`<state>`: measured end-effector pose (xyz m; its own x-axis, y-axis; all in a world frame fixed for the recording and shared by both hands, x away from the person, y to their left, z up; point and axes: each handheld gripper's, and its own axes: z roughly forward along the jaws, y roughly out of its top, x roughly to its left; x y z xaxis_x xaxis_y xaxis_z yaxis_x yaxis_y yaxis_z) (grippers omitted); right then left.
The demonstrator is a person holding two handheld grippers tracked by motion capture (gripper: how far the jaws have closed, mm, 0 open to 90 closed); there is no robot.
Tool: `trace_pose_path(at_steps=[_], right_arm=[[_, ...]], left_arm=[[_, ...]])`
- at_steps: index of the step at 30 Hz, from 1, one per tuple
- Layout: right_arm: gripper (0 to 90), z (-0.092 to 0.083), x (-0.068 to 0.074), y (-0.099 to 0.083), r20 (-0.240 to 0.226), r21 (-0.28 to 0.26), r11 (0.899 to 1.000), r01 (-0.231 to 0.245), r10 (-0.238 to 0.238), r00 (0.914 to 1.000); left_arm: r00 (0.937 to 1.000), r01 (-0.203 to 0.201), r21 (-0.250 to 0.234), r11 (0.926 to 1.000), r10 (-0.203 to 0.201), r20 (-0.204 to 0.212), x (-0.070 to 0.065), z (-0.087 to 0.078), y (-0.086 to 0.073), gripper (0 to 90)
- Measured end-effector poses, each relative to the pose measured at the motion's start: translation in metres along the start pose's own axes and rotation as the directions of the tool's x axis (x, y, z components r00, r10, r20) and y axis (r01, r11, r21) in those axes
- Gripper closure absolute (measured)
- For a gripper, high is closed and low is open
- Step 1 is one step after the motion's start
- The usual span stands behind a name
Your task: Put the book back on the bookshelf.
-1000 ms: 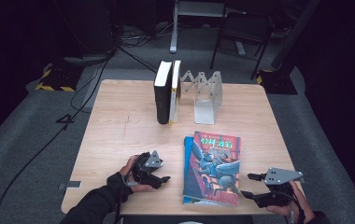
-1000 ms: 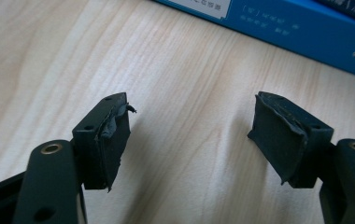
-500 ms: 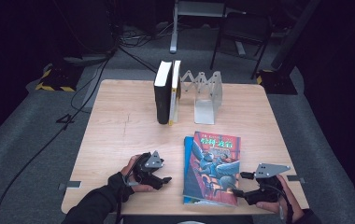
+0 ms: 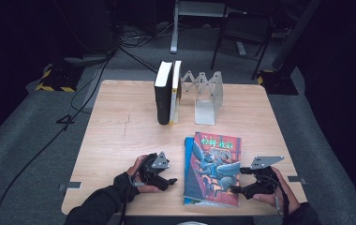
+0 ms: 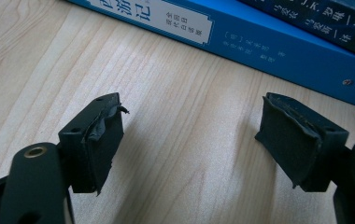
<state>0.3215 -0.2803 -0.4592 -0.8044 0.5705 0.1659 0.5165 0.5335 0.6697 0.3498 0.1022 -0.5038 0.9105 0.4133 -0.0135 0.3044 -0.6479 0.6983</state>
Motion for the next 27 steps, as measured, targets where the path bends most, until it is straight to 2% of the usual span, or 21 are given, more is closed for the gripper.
trace_pose_path(at_steps=[2,6,12,15,17,21,25,27], right_arm=[[12.0,0.002,-0.003,0.002,0.015,0.002,1.000,-0.020,0.020,0.9997],[10.9,0.005,-0.005,0.007,0.015,0.020,1.000,-0.006,0.006,0.9999],[11.2,0.007,0.001,0.015,0.057,0.029,0.998,0.060,-0.062,0.9964],[11.9,0.008,0.002,0.018,0.062,0.037,0.996,0.080,-0.082,0.9947],[15.0,0.007,0.003,0.020,0.078,0.025,0.995,0.095,-0.097,0.9922],[26.6,0.005,0.004,0.022,0.108,-0.013,0.993,0.120,-0.118,0.9871],[35.0,0.004,0.003,0.023,0.103,-0.064,0.987,0.145,-0.137,0.9851],[42.3,0.006,0.001,0.025,0.088,-0.089,0.985,0.146,-0.139,0.9864]], left_arm=[[1.0000,-0.001,-0.002,1.0000,0.001,0.002,0.000,0.000,0.000,22.0],[1.0000,0.000,-0.001,1.0000,0.000,0.001,-0.001,0.001,0.001,22.0],[1.0000,-0.006,0.001,1.0000,0.006,0.001,-0.001,0.001,0.001,22.0],[1.0000,-0.002,-0.002,1.0000,0.002,0.001,-0.001,0.002,0.001,22.0],[1.0000,-0.002,-0.002,1.0000,0.002,0.000,-0.001,0.002,0.002,22.0],[1.0000,0.001,-0.003,1.0000,-0.001,-0.003,-0.002,0.002,0.002,21.9],[1.0000,0.003,-0.002,1.0000,-0.003,-0.004,-0.002,0.002,0.002,21.9],[0.9998,0.002,-0.003,1.0000,-0.002,-0.019,-0.003,0.002,0.002,21.9]])
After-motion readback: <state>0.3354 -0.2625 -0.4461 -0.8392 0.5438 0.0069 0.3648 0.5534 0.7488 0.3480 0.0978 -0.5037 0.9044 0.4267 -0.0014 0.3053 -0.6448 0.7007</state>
